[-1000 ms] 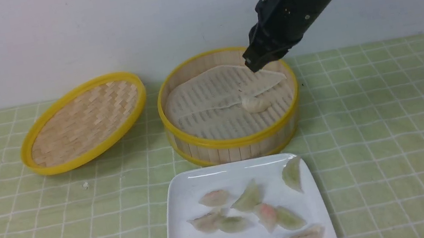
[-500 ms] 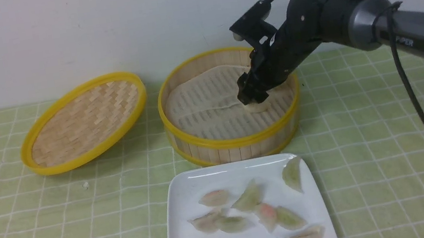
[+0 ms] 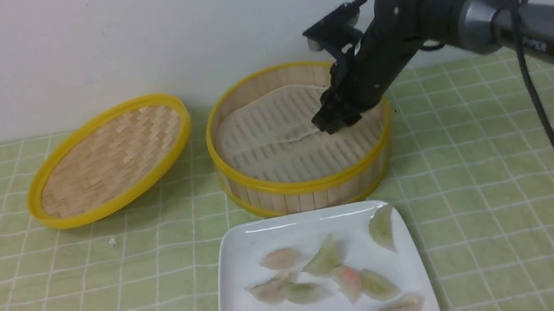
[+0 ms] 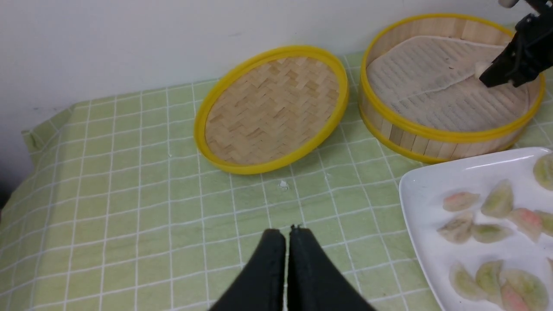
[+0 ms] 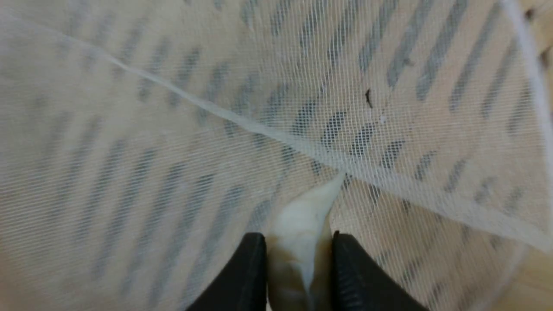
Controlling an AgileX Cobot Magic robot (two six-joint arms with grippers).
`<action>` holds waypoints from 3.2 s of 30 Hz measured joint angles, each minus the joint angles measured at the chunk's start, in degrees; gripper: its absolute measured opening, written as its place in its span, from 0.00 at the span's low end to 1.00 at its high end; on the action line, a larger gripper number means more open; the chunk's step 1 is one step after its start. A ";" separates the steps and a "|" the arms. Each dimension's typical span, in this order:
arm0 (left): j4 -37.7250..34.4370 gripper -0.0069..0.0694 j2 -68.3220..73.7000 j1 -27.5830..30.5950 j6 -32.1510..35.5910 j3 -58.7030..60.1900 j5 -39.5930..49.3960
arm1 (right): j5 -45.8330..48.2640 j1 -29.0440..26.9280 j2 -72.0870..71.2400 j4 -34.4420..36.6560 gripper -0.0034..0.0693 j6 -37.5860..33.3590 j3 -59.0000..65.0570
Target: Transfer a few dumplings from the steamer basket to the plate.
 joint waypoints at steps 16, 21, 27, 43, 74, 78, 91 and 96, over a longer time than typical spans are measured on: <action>-0.06 0.08 0.00 0.00 0.00 0.00 0.00 | 13.54 2.69 -28.38 9.42 0.28 5.55 23.93; -0.18 0.08 0.00 0.00 0.00 0.00 0.00 | 2.55 6.76 -24.53 10.80 0.28 6.90 36.66; -0.26 0.08 0.00 0.00 0.00 0.00 0.00 | -1.07 7.02 -19.38 11.38 0.46 9.30 38.11; -1.31 0.08 0.00 0.00 0.00 0.00 0.00 | 13.13 7.02 -37.76 -1.26 0.37 21.29 20.44; -4.19 0.08 -2.49 0.00 0.00 1.16 -9.25 | -32.80 7.02 -130.10 -19.47 0.03 39.78 83.89; -4.13 0.08 -10.29 0.00 -0.69 5.11 -10.96 | -32.85 7.02 -130.10 -19.51 0.03 39.86 83.89; -4.65 0.08 -28.90 0.00 -3.45 26.01 -24.69 | -32.85 7.02 -130.10 -19.51 0.03 39.98 83.89; -4.65 0.08 -29.13 0.00 -3.45 29.82 -25.25 | -32.85 7.02 -130.10 -19.51 0.03 39.98 83.89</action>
